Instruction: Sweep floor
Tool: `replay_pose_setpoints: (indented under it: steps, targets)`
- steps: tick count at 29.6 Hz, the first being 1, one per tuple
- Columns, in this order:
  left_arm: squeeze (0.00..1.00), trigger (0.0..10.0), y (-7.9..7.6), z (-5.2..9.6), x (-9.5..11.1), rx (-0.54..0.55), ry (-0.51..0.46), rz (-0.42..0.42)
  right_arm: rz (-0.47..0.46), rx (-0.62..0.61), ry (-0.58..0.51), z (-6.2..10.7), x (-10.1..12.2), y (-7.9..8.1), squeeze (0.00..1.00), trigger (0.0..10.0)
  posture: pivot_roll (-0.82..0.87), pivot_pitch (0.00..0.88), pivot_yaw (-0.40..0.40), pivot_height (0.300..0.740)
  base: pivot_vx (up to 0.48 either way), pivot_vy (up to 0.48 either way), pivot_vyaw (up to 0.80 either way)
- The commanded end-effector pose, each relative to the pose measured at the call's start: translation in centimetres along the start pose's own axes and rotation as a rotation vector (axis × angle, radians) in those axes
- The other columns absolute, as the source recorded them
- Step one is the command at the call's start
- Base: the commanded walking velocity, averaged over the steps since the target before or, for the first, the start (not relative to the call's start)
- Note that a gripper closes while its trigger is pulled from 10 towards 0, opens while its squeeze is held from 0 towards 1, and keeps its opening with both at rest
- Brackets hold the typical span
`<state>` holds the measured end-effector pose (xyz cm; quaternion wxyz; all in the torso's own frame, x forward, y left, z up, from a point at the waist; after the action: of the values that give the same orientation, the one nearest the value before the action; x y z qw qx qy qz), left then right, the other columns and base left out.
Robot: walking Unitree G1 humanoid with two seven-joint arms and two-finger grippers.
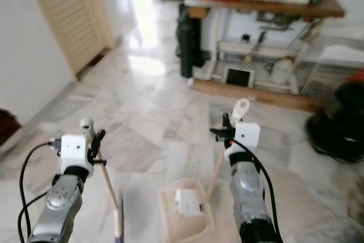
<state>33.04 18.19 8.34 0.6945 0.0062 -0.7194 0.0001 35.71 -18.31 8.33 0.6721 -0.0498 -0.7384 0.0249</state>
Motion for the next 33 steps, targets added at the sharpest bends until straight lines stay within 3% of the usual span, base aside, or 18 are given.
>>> replay_pose_setpoints:
  steps: [1, 16, 23, 33]
  targets:
    - [0.00, 10.0, 0.34, -0.27, 1.09, 0.004, -0.035, -0.008, 0.000, 0.009, -0.067, -0.78, 1.90, 0.33, 0.00, 10.0, 0.11, 0.000, 0.032, 0.740, 0.000, 0.000, 0.80]
    - [0.00, 10.0, 0.90, -0.22, 1.18, 0.035, -0.034, -0.007, -0.002, 0.007, -0.062, -0.92, 1.99, 0.24, 0.00, 10.0, 0.11, 0.000, 0.017, 0.740, 0.000, 0.000, 0.80]
    - [0.00, 10.0, 0.99, -0.22, 1.12, 0.045, -0.029, 0.000, -0.045, -0.007, -0.024, -1.00, 1.36, -0.15, 0.00, 10.0, 0.11, 0.000, 0.011, 0.740, 0.000, 0.121, 0.00]
    - [0.00, 10.0, 1.08, -0.23, 1.10, 0.052, -0.025, 0.002, -0.038, -0.004, -0.013, -1.11, 1.28, -0.06, 0.00, 10.0, 0.12, 0.000, 0.009, 0.740, 0.000, 0.307, 0.00]
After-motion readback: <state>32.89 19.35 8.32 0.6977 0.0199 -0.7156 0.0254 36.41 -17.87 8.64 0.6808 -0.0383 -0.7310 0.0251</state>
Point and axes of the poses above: a point about 5 cm out from each wrist's last joint towards the gripper, its own z axis pointing back from the gripper into the wrist, its own x axis along the axis of the wrist's last joint, y = z × x, the point moved 5 cm from there along -z, pointing out of the wrist towards the gripper, and after that the axes turned 7 degrees about z, right-handed, at the moved point
